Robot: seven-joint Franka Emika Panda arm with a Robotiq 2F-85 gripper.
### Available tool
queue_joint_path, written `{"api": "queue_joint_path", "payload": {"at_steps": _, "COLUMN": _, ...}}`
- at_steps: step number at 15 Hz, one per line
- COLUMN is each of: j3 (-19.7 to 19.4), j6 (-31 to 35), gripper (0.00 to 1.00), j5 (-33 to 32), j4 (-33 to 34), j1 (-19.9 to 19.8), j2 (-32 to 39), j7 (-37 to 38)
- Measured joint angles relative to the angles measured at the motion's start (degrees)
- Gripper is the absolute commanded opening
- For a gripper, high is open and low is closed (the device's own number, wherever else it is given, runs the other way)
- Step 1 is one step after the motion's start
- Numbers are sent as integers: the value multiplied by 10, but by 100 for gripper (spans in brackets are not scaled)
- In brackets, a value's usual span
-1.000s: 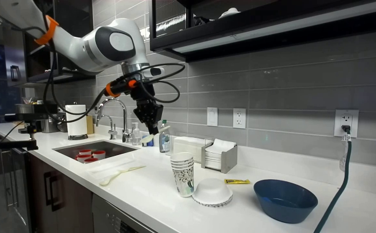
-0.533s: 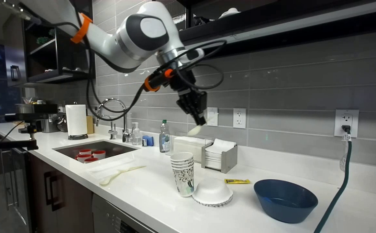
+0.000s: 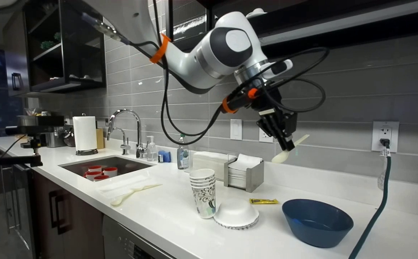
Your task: Pick up the white spoon and put it into the blue bowl
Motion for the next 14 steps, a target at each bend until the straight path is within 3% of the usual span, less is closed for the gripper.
{"api": "queue_joint_path", "payload": {"at_steps": 1, "j3": -1, "j6": 0, "gripper": 4, "j5": 0, "j4": 10, "j1": 0, "j2": 11, "j7": 2}}
{"api": "queue_joint_path", "payload": {"at_steps": 7, "j3": -37, "j6": 47, "gripper": 4, "j5": 25, "j4": 5, "j1": 8, "j2": 48, "j7": -1}}
{"api": "queue_joint_path", "payload": {"at_steps": 12, "j3": -55, "j6": 98, "gripper": 4, "j5": 182, "j4": 33, "j1": 0, "j2": 140, "j7": -75}}
{"api": "queue_joint_path", "payload": {"at_steps": 14, "j3": -53, "j6": 98, "gripper": 4, "j5": 213, "j4": 62, "j1": 0, "j2": 177, "j7": -86}}
